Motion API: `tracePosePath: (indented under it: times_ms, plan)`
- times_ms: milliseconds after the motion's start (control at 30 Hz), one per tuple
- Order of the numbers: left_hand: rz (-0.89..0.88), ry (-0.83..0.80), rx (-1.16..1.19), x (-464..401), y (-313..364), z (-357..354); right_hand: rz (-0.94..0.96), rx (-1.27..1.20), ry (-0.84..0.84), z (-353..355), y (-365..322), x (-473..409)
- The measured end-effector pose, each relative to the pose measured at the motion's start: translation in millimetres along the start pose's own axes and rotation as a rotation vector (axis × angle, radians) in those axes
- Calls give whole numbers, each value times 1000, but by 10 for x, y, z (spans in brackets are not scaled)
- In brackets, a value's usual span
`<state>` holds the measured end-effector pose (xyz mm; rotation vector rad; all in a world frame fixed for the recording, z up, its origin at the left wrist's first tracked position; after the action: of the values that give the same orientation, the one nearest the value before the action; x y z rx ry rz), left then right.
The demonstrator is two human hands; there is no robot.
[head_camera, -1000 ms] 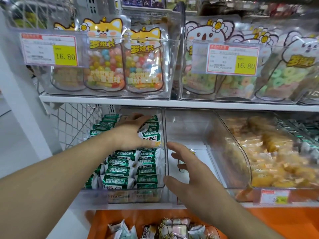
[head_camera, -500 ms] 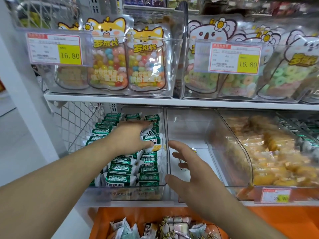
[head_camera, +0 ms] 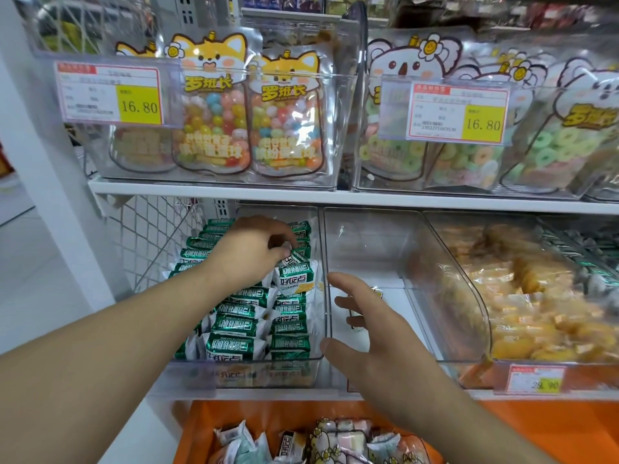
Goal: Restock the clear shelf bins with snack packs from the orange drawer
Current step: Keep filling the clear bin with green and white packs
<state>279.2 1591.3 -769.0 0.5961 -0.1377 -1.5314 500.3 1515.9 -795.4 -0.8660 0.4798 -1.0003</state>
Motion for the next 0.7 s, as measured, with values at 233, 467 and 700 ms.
tracePosePath:
  times_ms: [233, 467, 700]
  plan:
    - [61, 147, 52, 18, -47, 90, 7, 1, 10, 8, 13, 2]
    - [122, -7, -98, 65, -101, -45, 5, 9, 11, 10, -8, 11]
    - [27, -92, -42, 48, -40, -118, 13, 9, 15, 4, 0, -3]
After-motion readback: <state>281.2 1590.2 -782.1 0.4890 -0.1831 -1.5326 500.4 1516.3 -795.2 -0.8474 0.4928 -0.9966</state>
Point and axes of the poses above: each hand's wrist, its own x-axis away from the middle knuckle, its own z-axis out of the back of the hand, y = z × x, the point moved 7 cm from there along -x, towards the middle knuckle
